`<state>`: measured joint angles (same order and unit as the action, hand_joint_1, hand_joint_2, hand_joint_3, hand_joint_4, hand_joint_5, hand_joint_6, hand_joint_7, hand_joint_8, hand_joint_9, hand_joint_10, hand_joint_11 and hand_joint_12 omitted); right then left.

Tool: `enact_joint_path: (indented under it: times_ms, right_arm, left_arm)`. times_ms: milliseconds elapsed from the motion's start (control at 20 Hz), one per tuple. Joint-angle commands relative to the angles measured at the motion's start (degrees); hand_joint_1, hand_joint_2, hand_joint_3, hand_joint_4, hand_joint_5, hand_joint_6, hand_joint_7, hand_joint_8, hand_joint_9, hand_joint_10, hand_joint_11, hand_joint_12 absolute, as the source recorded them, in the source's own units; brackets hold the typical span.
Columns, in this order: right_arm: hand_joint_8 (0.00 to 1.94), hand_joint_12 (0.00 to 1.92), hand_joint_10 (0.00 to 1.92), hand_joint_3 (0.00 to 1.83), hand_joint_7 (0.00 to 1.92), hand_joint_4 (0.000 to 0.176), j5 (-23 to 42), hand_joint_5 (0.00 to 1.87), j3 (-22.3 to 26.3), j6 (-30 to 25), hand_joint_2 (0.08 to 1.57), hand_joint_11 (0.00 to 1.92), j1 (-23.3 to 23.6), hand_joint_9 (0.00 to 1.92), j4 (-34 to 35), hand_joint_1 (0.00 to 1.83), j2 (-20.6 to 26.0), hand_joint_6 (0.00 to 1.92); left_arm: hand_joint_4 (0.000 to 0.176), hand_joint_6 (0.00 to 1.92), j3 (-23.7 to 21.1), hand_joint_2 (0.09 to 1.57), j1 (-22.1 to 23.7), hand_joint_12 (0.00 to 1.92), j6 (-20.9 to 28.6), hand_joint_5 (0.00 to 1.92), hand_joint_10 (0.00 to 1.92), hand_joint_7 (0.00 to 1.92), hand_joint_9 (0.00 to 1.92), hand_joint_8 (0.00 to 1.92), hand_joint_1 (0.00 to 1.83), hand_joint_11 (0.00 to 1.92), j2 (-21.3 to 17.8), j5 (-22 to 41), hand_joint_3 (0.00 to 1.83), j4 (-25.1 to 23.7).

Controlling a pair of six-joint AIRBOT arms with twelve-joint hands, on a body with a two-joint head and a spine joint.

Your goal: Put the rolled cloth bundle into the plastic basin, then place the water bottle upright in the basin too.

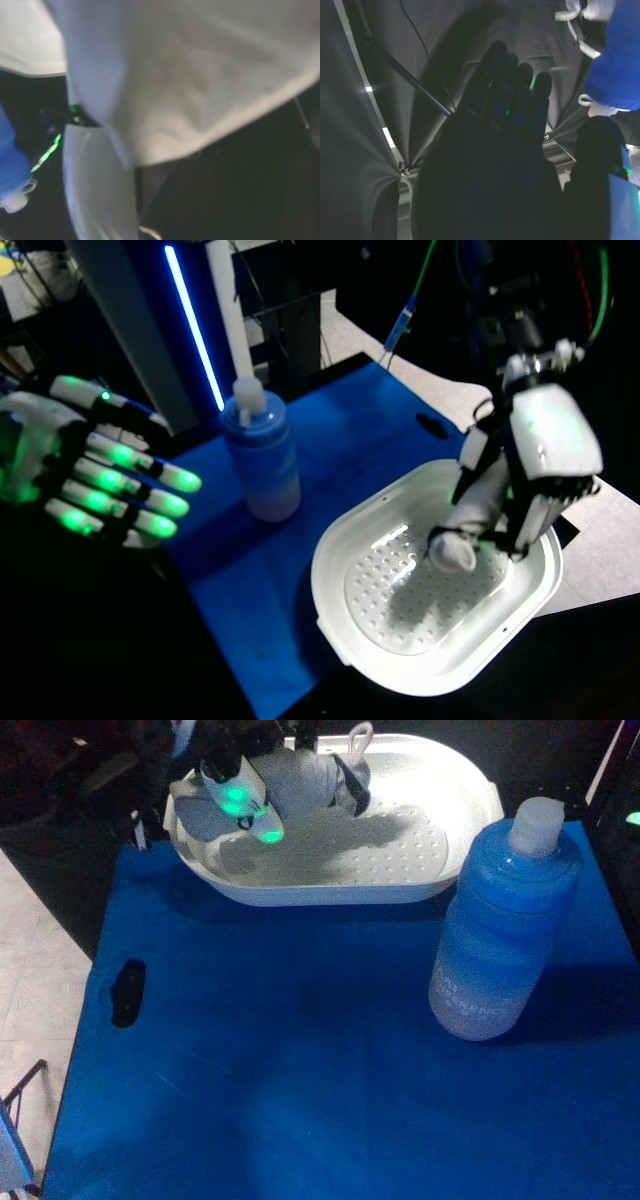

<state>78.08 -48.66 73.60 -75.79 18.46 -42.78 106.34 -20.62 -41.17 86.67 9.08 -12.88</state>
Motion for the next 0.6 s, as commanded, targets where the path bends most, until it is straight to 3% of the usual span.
enact_joint_path:
  times_ms: [0, 50, 150, 250, 300, 350, 400, 450, 500, 550]
  right_arm:
    - [0.0, 1.1, 0.0, 0.0, 0.29, 0.009, 7.4, 0.35, -0.4, -0.8, 1.48, 0.0, 0.6, 0.35, 0.2, 0.16, -0.1, 0.0]
    - [0.0, 1.02, 0.0, 0.0, 0.29, 0.001, 7.4, 0.35, -0.5, -1.2, 1.48, 0.0, 0.6, 0.33, 0.2, 0.18, -0.2, 0.0]
    - [0.0, 1.02, 0.0, 0.0, 0.29, 0.0, 7.4, 0.36, -0.7, -1.4, 1.48, 0.0, 0.6, 0.33, 0.1, 0.23, -0.4, 0.0]
    - [0.0, 1.0, 0.0, 0.0, 0.3, 0.0, 7.4, 0.37, -0.7, -1.5, 1.48, 0.0, 0.6, 0.33, 0.0, 0.27, -0.4, 0.0]
    - [0.0, 0.92, 0.0, 0.0, 0.31, 0.0, 7.4, 0.37, -0.7, -1.5, 1.48, 0.0, 0.7, 0.32, -0.1, 0.3, -0.3, 0.0]
    - [0.0, 0.91, 0.0, 0.0, 0.31, 0.0, 7.4, 0.37, -0.7, -1.8, 1.48, 0.0, 0.7, 0.31, -0.1, 0.3, -0.2, 0.0]
    - [0.0, 0.87, 0.0, 0.0, 0.31, 0.0, 7.4, 0.37, -0.7, -1.9, 1.48, 0.0, 0.7, 0.3, -0.1, 0.3, -0.2, 0.0]
    - [0.0, 0.91, 0.0, 0.0, 0.31, 0.001, 7.4, 0.37, -0.7, -2.1, 1.47, 0.0, 0.7, 0.3, -0.1, 0.29, -0.2, 0.0]
    - [0.0, 0.92, 0.0, 0.0, 0.31, 0.0, 7.4, 0.38, -0.7, -2.1, 1.47, 0.0, 0.7, 0.29, -0.1, 0.28, -0.2, 0.0]
    - [0.0, 0.91, 0.0, 0.0, 0.32, 0.0, 7.4, 0.38, -0.7, -2.2, 1.47, 0.0, 0.7, 0.29, -0.1, 0.29, -0.2, 0.0]
  left_arm:
    - [0.176, 1.92, 1.1, 1.14, 0.6, 1.92, 0.4, 0.76, 1.92, 0.96, 1.18, 1.92, 1.76, 1.19, 0.7, 5.6, 0.01, 0.8]
    - [0.176, 1.92, 2.1, 1.15, 0.5, 1.92, 0.5, 0.79, 1.92, 0.98, 1.14, 1.92, 1.78, 0.92, 1.5, 4.9, 0.01, 0.9]
    - [0.176, 1.92, 3.6, 1.15, 0.5, 1.92, 0.5, 0.81, 1.92, 0.9, 1.1, 1.92, 1.78, 1.25, 2.8, 3.6, 0.0, 0.9]
    - [0.176, 1.92, 4.1, 1.18, 0.3, 1.92, 0.5, 0.74, 1.92, 0.84, 1.03, 1.92, 1.59, 1.22, 3.1, 3.1, 0.01, 0.7]
    - [0.131, 1.9, 4.1, 1.2, 0.1, 1.92, 0.5, 0.61, 1.92, 0.65, 0.82, 1.92, 1.23, 0.98, 3.1, 2.9, 0.01, 0.6]
    - [0.089, 1.89, 4.2, 1.2, -0.2, 1.92, 0.5, 0.58, 1.92, 0.62, 0.79, 1.92, 1.19, 0.95, 3.1, 2.5, 0.0, 0.6]
    - [0.126, 1.38, 4.3, 1.23, -0.3, 1.9, 0.5, 0.74, 1.72, 0.5, 0.62, 1.48, 0.95, 0.74, 3.1, 2.3, 0.0, 0.7]
    - [0.109, 0.77, 4.4, 1.1, -0.6, 1.73, 0.6, 0.58, 1.37, 0.43, 0.44, 1.05, 0.85, 0.34, 3.0, 2.3, 0.0, 1.0]
    - [0.098, 0.39, 4.3, 1.07, -0.6, 1.68, 0.6, 0.59, 1.29, 0.43, 0.37, 0.88, 0.8, 0.19, 3.0, 2.3, 0.0, 1.1]
    - [0.116, 0.08, 4.3, 1.07, -0.7, 1.55, 0.7, 0.58, 1.14, 0.35, 0.28, 0.78, 0.73, 0.01, 3.0, 2.4, 0.0, 1.1]
